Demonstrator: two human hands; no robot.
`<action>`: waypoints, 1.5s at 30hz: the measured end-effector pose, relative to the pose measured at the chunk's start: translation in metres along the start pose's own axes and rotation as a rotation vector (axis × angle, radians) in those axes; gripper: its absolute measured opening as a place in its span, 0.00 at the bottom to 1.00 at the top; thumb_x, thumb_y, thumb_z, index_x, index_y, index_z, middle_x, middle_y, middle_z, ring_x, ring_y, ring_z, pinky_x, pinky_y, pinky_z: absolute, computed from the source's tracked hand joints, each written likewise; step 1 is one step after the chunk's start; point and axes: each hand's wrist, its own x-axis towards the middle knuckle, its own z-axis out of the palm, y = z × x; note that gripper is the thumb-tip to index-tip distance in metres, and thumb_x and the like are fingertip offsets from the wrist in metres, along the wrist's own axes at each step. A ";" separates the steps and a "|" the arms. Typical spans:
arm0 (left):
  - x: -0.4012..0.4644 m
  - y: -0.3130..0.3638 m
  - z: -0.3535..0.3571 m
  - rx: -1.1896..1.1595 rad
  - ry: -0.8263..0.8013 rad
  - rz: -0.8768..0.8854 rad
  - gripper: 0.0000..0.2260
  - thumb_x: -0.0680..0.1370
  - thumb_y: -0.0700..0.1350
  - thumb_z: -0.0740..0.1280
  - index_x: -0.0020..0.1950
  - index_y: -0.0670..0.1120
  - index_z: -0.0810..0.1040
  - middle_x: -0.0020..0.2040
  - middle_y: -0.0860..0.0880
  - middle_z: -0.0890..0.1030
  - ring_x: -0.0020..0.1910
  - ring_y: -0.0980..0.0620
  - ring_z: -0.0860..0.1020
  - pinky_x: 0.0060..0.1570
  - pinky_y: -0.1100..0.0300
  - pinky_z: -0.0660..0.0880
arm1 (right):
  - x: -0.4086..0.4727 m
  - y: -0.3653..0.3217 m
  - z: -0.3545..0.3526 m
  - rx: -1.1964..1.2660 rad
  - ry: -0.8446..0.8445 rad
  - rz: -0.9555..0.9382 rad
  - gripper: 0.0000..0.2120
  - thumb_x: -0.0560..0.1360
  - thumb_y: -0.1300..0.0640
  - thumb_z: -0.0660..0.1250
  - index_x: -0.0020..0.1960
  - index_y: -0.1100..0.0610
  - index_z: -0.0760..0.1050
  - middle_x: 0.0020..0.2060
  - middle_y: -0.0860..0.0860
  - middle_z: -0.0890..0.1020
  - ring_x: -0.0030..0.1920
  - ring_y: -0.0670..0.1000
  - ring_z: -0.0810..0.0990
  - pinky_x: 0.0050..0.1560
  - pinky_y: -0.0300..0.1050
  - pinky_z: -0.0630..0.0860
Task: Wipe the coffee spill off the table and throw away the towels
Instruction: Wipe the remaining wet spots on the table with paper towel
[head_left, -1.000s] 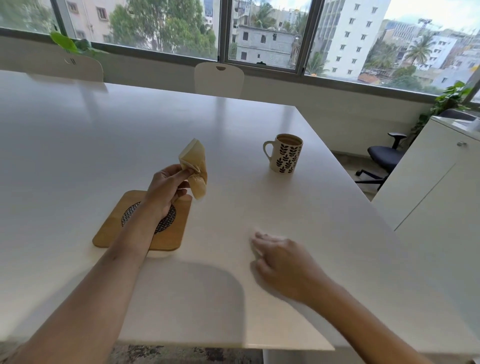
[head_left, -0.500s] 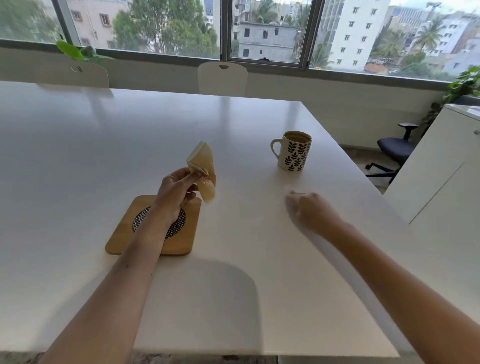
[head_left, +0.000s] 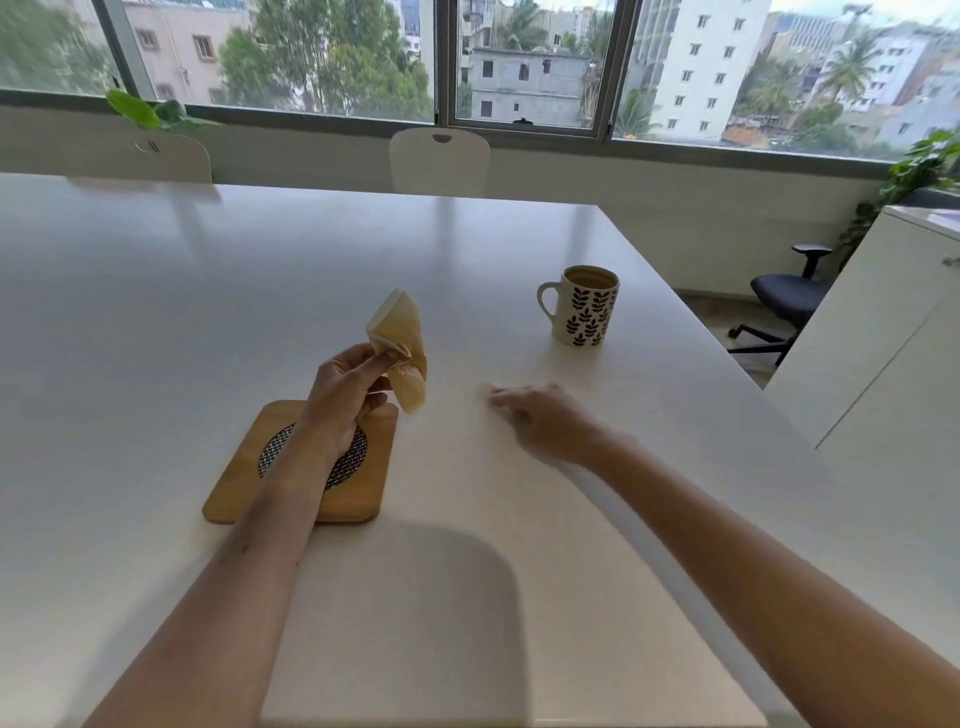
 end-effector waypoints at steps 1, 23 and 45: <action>0.000 0.001 -0.002 -0.001 0.002 0.002 0.02 0.74 0.43 0.69 0.44 0.49 0.81 0.36 0.54 0.84 0.33 0.59 0.79 0.34 0.64 0.69 | -0.004 -0.023 0.008 0.040 -0.027 -0.091 0.18 0.72 0.70 0.58 0.58 0.59 0.78 0.62 0.55 0.78 0.61 0.56 0.77 0.63 0.51 0.72; -0.004 0.002 0.004 -0.030 0.003 -0.006 0.03 0.74 0.42 0.69 0.45 0.49 0.81 0.34 0.55 0.83 0.34 0.58 0.77 0.31 0.66 0.71 | -0.077 0.133 -0.061 -0.215 0.107 0.507 0.17 0.78 0.61 0.55 0.61 0.54 0.77 0.54 0.61 0.82 0.53 0.62 0.79 0.51 0.49 0.73; 0.000 0.001 0.005 -0.029 -0.009 -0.014 0.03 0.75 0.42 0.69 0.46 0.47 0.82 0.36 0.53 0.84 0.32 0.60 0.78 0.35 0.63 0.69 | 0.007 0.059 0.001 -0.009 0.166 0.128 0.13 0.79 0.56 0.56 0.46 0.59 0.77 0.43 0.58 0.84 0.43 0.60 0.82 0.44 0.53 0.78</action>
